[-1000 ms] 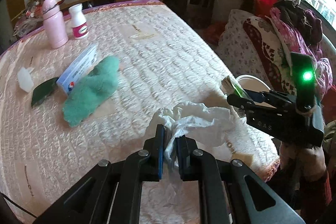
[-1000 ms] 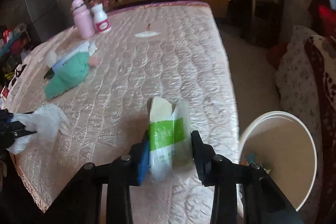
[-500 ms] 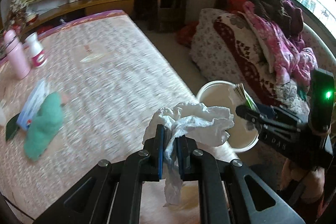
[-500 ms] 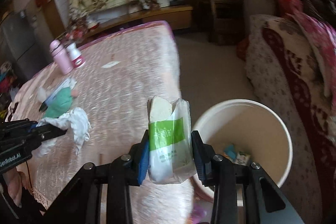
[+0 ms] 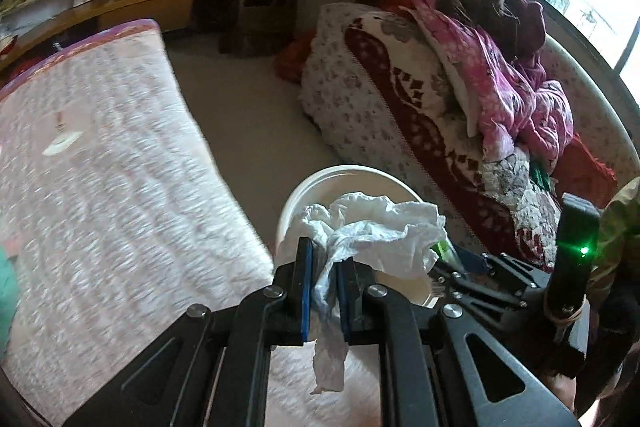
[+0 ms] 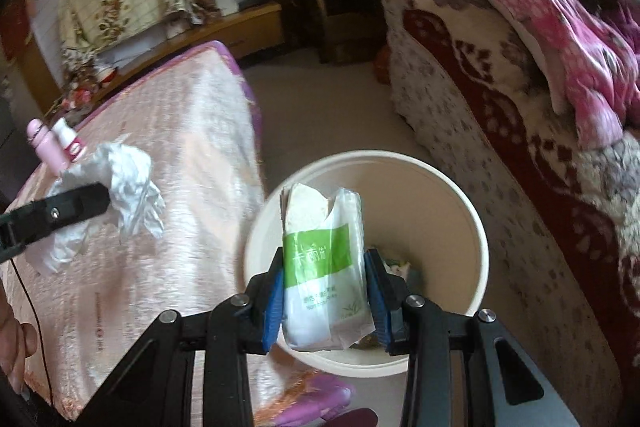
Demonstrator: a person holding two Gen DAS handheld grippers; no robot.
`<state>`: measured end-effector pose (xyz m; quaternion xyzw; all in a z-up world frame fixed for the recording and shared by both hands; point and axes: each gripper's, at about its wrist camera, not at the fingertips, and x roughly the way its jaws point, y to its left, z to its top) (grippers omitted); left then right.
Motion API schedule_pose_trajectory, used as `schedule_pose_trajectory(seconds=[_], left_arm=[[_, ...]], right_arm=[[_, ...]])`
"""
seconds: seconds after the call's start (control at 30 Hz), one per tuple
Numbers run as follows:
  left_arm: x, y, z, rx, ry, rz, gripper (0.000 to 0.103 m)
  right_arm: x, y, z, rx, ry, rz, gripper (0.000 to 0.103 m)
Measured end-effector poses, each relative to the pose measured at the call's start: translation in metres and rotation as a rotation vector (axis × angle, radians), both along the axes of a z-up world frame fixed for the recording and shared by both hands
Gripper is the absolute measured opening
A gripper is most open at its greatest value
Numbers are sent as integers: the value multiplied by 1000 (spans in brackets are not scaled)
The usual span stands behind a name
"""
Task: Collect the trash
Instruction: 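Carry the tissue and wipes packet over the white bin and open both grippers, then move both grippers back toward the remaining trash on the mattress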
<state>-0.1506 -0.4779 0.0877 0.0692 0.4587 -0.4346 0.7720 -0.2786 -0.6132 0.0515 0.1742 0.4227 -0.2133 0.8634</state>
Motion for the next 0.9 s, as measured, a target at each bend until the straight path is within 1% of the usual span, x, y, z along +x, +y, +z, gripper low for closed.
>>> schedule_pose_trajectory(seconds=[0.17, 0.23, 0.27, 0.3, 0.33, 0.37, 0.4, 0.47, 0.63, 0.83, 0.9], left_arm=[[-4, -26, -10, 12, 1, -33, 12], [-5, -31, -14, 10, 5, -45, 17], [-5, -34, -16, 6, 14, -51, 28], [-4, -36, -17, 1, 22, -55, 46], [-4, -37, -18, -6, 24, -54, 56], [-4, -36, -18, -23, 17, -45, 68], [-4, -34, -17, -33, 8, -39, 71], [-3, -32, -16, -30, -12, -34, 71], [2, -15, -15, 5, -50, -6, 71], [5, 13, -9, 52, -138, 52, 71], [6, 22, -7, 60, -152, 70, 71]], right_arm=[[0, -18, -17, 15, 27, -45, 42], [-1, -26, -23, 21, 34, -71, 46], [-2, -29, -26, 23, 36, -82, 52], [-2, -31, -28, 21, 40, -90, 56], [-2, -35, -30, 13, 49, -103, 60], [-2, -37, -32, 10, 50, -111, 69], [-3, -38, -32, 13, 44, -116, 72], [-6, -42, -33, 35, 24, -134, 72], [-7, -40, -33, 50, 28, -139, 72], [2, -21, -28, 43, 21, -99, 72], [6, -13, -26, 38, 22, -84, 72]])
